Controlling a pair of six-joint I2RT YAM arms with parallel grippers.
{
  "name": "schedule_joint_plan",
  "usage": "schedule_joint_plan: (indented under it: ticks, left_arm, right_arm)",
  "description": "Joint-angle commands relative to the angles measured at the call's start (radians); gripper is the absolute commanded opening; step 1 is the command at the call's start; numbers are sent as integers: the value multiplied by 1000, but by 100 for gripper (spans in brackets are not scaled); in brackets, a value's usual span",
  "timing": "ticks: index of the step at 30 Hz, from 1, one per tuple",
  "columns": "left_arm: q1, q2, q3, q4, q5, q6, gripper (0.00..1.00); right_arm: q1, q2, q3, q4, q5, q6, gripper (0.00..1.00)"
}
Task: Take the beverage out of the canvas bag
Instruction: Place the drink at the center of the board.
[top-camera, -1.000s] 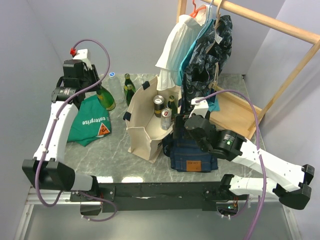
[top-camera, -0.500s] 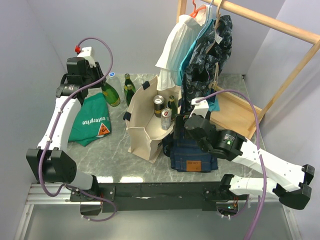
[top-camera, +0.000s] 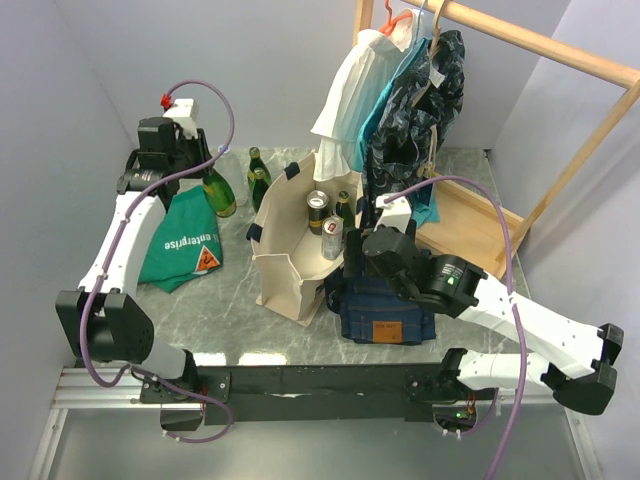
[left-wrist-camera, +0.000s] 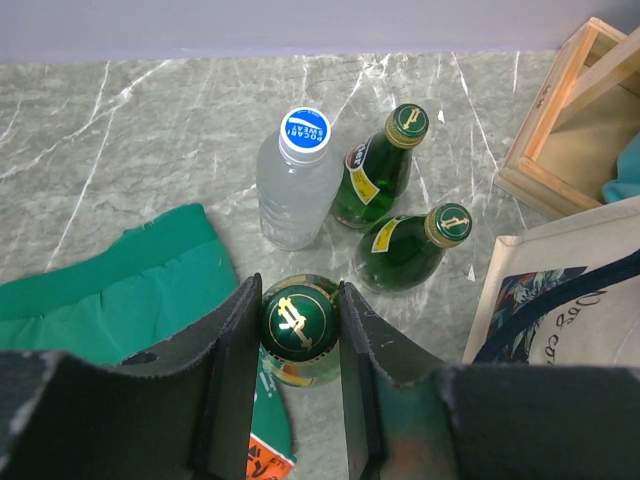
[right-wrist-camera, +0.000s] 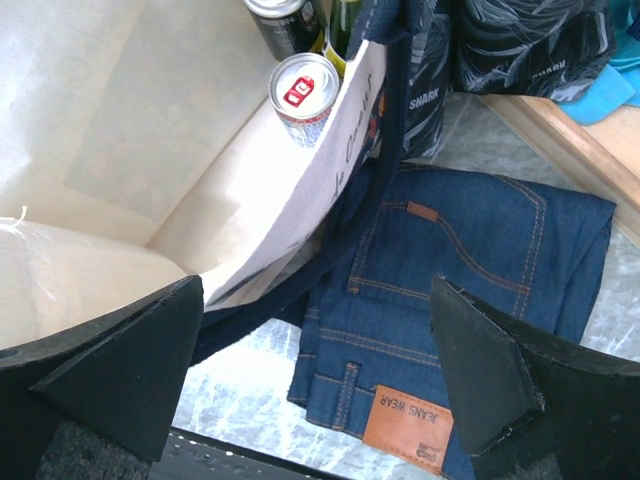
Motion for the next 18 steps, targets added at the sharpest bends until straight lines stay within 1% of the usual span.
schedule_joint_plan:
  ticks: [1,8,15,18]
  left_arm:
    - [1,-21,43,190,49,29,1]
    - [1,7,29,229,89,35,1]
    - [-2,14,-20,279,127,57,1]
    - [-2,37,-8,273,124,66,1]
  right_arm:
    - [-4,4,47,4,13,5,100]
    - [-6,8,46,-1,17,3,100]
    - [-6,0,45,1,37,0,100]
    - [-4,10,50,9,36,-11,100]
